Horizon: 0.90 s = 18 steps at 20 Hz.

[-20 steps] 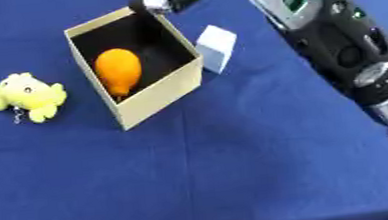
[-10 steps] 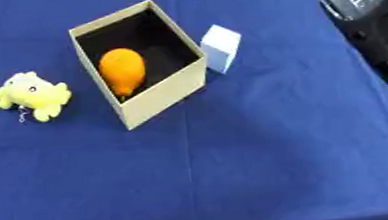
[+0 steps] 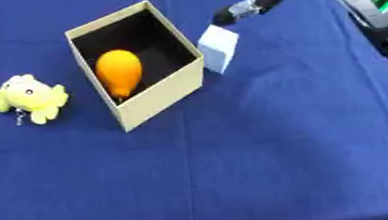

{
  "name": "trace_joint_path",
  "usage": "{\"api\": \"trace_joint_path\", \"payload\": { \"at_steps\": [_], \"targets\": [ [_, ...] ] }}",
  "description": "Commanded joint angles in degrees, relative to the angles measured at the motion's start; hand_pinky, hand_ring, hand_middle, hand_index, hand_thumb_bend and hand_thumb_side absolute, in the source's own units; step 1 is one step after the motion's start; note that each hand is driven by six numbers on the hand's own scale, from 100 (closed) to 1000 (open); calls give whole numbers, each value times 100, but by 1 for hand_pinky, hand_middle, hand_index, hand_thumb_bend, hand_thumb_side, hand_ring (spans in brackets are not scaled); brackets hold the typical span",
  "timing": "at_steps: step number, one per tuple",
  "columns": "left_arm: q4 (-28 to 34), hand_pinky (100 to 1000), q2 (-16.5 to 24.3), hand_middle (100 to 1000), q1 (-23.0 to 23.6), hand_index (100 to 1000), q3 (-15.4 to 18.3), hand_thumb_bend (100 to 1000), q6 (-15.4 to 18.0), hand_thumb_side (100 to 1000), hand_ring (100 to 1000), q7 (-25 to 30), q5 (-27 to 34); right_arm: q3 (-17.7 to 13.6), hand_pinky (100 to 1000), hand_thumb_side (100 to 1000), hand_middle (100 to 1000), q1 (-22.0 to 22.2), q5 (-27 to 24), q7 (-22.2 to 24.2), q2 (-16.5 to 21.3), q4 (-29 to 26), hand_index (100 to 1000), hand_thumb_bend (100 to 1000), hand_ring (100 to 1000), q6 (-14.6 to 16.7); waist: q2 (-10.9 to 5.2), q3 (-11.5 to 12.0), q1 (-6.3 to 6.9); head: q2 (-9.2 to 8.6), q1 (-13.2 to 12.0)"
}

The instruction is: Pick up objects on the table and place them in the box.

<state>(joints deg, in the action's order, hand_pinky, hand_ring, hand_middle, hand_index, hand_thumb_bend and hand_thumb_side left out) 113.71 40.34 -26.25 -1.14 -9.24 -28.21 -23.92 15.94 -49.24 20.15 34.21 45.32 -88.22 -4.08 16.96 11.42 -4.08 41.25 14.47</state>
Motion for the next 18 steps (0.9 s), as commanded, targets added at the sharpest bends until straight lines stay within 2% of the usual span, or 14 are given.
{"api": "trace_joint_path", "payload": {
  "at_steps": [1, 2, 9, 13, 18],
  "targets": [
    [88, 591, 146, 723, -62, 823, 90, 571, -2, 1000, 836, -12, -6, -25, 916, 606, 892, 2, 148, -64, 227, -25, 999, 704, 962, -14, -99, 9, 40, -55, -23],
    [88, 591, 142, 723, -65, 823, 90, 571, -2, 1000, 836, -12, -5, -11, 916, 659, 891, 36, 183, -96, 225, -3, 999, 716, 962, -43, -96, 12, 38, -59, -25],
    [88, 590, 117, 723, -97, 820, 90, 567, 2, 1000, 836, -18, -4, 14, 909, 723, 873, 181, 347, -448, 85, 158, 989, 731, 953, -319, -55, 31, 22, -72, -64],
    [88, 589, 107, 722, -121, 819, 91, 569, 7, 1000, 836, -22, -4, 47, 908, 715, 874, 215, 420, -647, -1, 280, 984, 742, 951, -483, -32, 53, 6, -71, -86],
    [88, 588, 94, 722, -141, 818, 90, 567, 16, 1000, 835, -24, -3, 173, 917, 726, 874, 258, 852, -798, -103, 417, 965, 766, 962, -642, 2, 75, -22, -88, -96]
  ]
}}
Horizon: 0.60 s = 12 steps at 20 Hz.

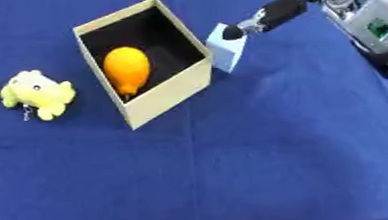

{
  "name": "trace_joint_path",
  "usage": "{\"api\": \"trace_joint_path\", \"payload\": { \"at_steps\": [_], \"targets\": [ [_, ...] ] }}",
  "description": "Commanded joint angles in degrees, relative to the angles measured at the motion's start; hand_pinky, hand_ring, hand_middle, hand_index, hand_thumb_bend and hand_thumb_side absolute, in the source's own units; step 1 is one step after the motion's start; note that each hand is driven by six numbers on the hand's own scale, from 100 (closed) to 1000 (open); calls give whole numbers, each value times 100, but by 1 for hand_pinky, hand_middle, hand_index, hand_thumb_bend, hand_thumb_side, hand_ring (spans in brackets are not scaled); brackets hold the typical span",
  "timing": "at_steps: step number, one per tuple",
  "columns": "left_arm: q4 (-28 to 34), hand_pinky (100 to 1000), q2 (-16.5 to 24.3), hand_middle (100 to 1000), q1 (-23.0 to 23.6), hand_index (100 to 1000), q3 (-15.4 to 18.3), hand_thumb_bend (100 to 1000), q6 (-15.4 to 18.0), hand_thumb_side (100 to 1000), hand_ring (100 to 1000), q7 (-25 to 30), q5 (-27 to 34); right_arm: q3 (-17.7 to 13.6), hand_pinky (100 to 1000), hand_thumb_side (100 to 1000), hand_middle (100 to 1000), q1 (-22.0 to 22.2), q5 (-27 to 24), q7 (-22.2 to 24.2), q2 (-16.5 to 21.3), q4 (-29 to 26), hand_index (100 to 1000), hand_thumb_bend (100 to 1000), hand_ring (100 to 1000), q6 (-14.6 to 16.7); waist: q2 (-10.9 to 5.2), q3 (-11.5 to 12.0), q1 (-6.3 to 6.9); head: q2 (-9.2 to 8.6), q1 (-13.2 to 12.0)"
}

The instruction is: Pick up objects on the table and place them in the box.

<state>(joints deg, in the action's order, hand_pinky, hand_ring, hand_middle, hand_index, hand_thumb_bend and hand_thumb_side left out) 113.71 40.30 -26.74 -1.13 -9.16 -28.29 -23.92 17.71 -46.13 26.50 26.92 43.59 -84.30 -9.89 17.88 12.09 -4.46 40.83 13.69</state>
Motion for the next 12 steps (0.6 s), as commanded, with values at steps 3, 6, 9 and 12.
{"api": "trace_joint_path", "payload": {
  "at_steps": [3, 6, 9, 12],
  "targets": [
    [88, 587, 88, 721, -107, 817, 86, 569, 15, 1000, 835, -14, -3, 49, 924, 709, 877, -30, 361, -62, -19, 81, 968, 759, 966, -60, -73, 16, -1, -65, -24],
    [88, 587, 82, 721, -120, 817, 88, 569, 22, 1000, 835, -16, -1, 80, 923, 718, 876, -8, 385, 12, -103, 188, 976, 756, 964, -76, -65, 25, -15, -72, -32],
    [88, 586, 75, 720, -120, 817, 92, 569, 25, 1000, 834, -20, 7, 94, 921, 734, 876, 6, 410, 78, -181, 285, 977, 762, 963, -131, -60, 34, -23, -83, -46],
    [88, 586, 66, 719, -125, 816, 91, 568, 27, 1000, 834, -20, 10, 147, 919, 740, 874, 11, 550, 104, -248, 420, 975, 769, 962, -193, -59, 44, -27, -97, -48]
  ]
}}
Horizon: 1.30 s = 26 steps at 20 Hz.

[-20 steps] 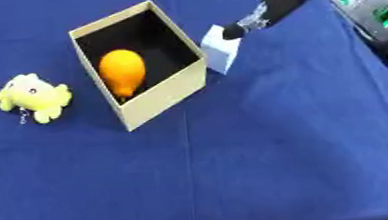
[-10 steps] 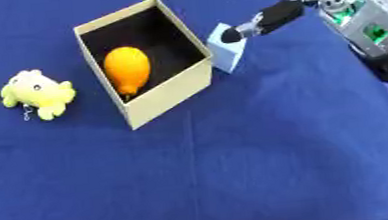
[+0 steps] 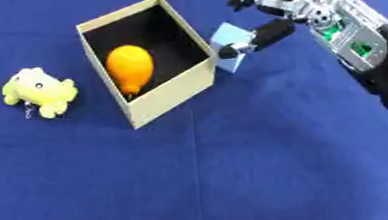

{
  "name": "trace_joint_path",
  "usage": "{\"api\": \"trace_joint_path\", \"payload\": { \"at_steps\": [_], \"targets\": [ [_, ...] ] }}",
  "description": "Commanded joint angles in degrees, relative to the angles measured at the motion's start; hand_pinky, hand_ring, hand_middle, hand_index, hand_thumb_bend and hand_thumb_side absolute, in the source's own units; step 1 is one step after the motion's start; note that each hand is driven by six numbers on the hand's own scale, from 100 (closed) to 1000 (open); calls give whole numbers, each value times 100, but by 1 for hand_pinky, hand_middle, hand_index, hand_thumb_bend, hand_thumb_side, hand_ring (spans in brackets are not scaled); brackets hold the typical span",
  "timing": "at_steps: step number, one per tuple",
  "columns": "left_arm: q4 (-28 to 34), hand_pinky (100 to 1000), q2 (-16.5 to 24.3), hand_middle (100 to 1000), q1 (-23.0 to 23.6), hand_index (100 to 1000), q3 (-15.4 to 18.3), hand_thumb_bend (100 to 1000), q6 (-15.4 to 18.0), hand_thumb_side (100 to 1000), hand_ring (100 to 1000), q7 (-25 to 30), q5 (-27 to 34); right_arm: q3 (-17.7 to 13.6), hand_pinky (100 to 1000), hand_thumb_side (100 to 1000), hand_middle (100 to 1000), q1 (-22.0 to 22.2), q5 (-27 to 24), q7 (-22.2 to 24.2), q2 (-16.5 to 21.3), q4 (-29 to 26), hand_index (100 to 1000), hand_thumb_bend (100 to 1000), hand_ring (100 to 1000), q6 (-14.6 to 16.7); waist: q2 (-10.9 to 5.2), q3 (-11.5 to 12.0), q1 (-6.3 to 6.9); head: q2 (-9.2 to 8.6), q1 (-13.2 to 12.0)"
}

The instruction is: Pick up objects on the table and place them in the box.

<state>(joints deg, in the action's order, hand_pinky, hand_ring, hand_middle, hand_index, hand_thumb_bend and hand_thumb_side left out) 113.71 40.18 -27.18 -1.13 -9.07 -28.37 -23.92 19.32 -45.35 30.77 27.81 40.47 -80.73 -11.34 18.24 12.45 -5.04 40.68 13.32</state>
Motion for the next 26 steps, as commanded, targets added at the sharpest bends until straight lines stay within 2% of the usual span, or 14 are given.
{"api": "trace_joint_path", "payload": {
  "at_steps": [1, 7, 9, 12, 17, 19, 22, 24, 25, 26],
  "targets": [
    [88, 586, 74, 719, -85, 815, 90, 568, 19, 1000, 834, -11, 11, 3, 917, 738, 872, -69, 169, 14, 39, 112, 973, 767, 961, -60, -94, 11, 31, -86, -13],
    [88, 585, 59, 719, -81, 814, 88, 568, 20, 1000, 834, -8, 16, 26, 905, 723, 856, -91, 295, -75, -112, 440, 967, 734, 949, -111, -91, 22, 38, -112, -13],
    [88, 585, 54, 718, -79, 814, 88, 567, 19, 1000, 834, -9, 18, 26, 894, 741, 841, -93, 319, -122, -162, 575, 958, 702, 937, -132, -86, 27, 44, -123, -13],
    [88, 585, 50, 719, -76, 813, 87, 566, 15, 1000, 834, -7, 12, 8, 881, 710, 801, -89, 270, -252, -206, 665, 911, 625, 918, -150, -77, 30, 52, -130, -23],
    [88, 584, 43, 719, -73, 812, 83, 565, 15, 1000, 834, 0, 7, 35, 871, 668, 762, -71, 154, -434, -203, 627, 876, 562, 898, -190, -68, 20, 57, -135, -36],
    [88, 585, 45, 718, -75, 812, 85, 563, 18, 1000, 834, -1, 6, 37, 864, 643, 737, -66, 106, -462, -205, 614, 861, 489, 887, -215, -71, 19, 65, -130, -40],
    [88, 585, 48, 718, -68, 810, 89, 561, 18, 1000, 834, -8, 7, 27, 855, 635, 727, -58, 2, -515, -195, 558, 855, 330, 876, -268, -78, 17, 75, -125, -50],
    [88, 585, 49, 718, -63, 810, 88, 561, 18, 1000, 834, -5, 5, 33, 852, 618, 728, -56, -73, -532, -168, 468, 856, 270, 872, -292, -87, 9, 80, -118, -55],
    [88, 585, 49, 718, -63, 810, 89, 561, 18, 1000, 834, -5, 5, 37, 852, 618, 728, -56, -104, -531, -154, 423, 856, 270, 872, -306, -90, 6, 80, -116, -58],
    [88, 586, 50, 717, -65, 807, 89, 561, 18, 1000, 834, -5, 5, 35, 850, 547, 727, -58, -136, -528, -141, 380, 855, 176, 869, -321, -95, 1, 82, -114, -60]
  ]
}}
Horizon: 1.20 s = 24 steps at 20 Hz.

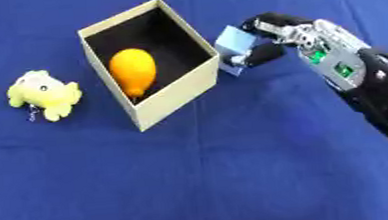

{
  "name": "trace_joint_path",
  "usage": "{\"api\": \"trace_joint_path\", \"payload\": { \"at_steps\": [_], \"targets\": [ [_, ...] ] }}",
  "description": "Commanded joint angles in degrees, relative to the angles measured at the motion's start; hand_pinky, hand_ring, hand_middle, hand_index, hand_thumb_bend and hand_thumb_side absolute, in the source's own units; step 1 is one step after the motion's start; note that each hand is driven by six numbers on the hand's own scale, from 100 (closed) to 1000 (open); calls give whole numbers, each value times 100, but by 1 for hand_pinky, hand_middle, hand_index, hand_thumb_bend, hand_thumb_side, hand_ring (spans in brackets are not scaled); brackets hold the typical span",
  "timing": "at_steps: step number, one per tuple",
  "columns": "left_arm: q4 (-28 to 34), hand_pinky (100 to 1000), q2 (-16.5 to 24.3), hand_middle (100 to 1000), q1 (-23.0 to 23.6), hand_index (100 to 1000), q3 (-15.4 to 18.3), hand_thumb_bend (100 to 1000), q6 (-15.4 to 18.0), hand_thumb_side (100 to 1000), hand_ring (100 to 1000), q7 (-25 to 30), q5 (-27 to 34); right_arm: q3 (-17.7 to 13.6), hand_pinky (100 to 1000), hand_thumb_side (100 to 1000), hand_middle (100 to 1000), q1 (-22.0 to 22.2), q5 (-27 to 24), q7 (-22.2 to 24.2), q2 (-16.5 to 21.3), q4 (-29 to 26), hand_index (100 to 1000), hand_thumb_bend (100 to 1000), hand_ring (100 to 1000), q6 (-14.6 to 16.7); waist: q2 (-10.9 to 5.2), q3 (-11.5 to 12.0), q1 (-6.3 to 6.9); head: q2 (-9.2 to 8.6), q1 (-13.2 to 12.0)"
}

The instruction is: Pick up objects on the table and place them in the box.

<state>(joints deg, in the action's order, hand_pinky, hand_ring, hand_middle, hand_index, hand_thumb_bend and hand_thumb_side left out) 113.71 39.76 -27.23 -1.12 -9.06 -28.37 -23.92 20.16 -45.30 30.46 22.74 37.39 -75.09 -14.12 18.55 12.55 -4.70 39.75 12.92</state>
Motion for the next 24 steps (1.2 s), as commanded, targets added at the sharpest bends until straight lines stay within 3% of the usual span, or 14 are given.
{"api": "trace_joint_path", "payload": {
  "at_steps": [1, 3, 19, 20, 24],
  "targets": [
    [88, 586, 94, 717, -60, 807, 88, 560, 18, 1000, 834, -5, 5, -63, 849, 524, 727, -66, -145, -20, 183, -229, 855, 135, 867, -65, -133, -15, 51, -22, -25],
    [88, 586, 98, 717, -57, 806, 89, 559, 17, 1000, 834, -5, 6, -87, 845, 503, 723, -68, -228, -25, 214, -303, 852, 100, 862, -123, -143, -24, 56, -19, -32],
    [88, 586, 105, 717, -53, 806, 92, 559, 15, 1000, 834, -10, 12, -100, 845, 494, 721, -66, -379, -37, 262, -421, 851, 100, 860, -247, -153, -31, 58, -14, -34],
    [88, 586, 109, 718, -47, 806, 93, 559, 14, 1000, 834, -9, 11, -141, 834, 408, 710, -88, -414, -45, 287, -448, 845, 100, 852, -254, -168, -44, 63, -4, -42],
    [88, 586, 114, 718, -42, 806, 94, 559, 12, 1000, 834, -9, 7, -199, 834, 408, 710, -99, -588, -42, 353, -540, 845, 100, 852, -320, -181, -55, 66, 3, -48]
  ]
}}
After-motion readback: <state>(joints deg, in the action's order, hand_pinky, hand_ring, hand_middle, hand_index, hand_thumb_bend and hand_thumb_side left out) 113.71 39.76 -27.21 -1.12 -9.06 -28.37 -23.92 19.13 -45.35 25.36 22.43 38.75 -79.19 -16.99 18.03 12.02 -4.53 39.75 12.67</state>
